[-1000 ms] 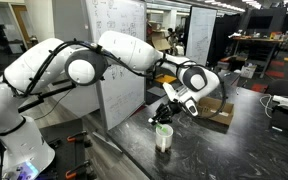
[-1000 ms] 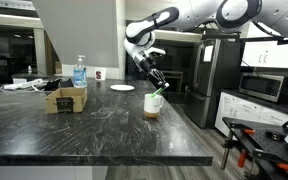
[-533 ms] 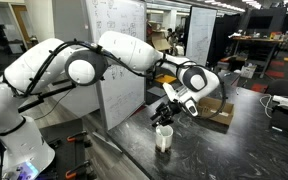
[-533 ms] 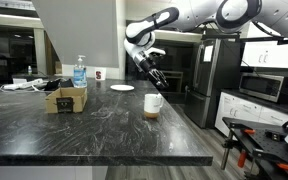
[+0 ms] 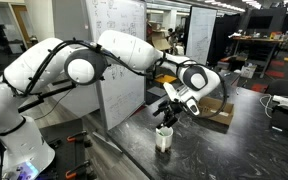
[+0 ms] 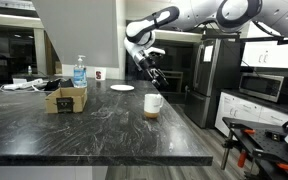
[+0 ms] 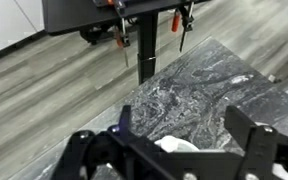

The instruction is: Place the green marker inside the white mug

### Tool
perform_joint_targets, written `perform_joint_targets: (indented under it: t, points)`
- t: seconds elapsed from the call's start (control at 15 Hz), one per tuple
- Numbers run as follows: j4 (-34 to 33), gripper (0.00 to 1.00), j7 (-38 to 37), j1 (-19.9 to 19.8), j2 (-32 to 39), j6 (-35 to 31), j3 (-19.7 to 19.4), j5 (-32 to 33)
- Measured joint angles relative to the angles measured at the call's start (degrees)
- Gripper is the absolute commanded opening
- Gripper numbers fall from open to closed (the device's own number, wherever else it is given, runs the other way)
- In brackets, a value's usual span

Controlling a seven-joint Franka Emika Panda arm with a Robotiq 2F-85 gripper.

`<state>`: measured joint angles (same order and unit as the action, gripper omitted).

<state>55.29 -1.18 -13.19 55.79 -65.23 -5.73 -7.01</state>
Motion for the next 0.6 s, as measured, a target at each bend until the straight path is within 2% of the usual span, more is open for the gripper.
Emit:
perform_joint_targets:
  t: [0.27,0.6]
  points:
    - [2.83,1.00,0.00,0.25,-4.07,-10.06,-0.03,0.11]
    - [15.39,1.00,0.08,1.25,-14.47,-25.98,-0.04,0.35]
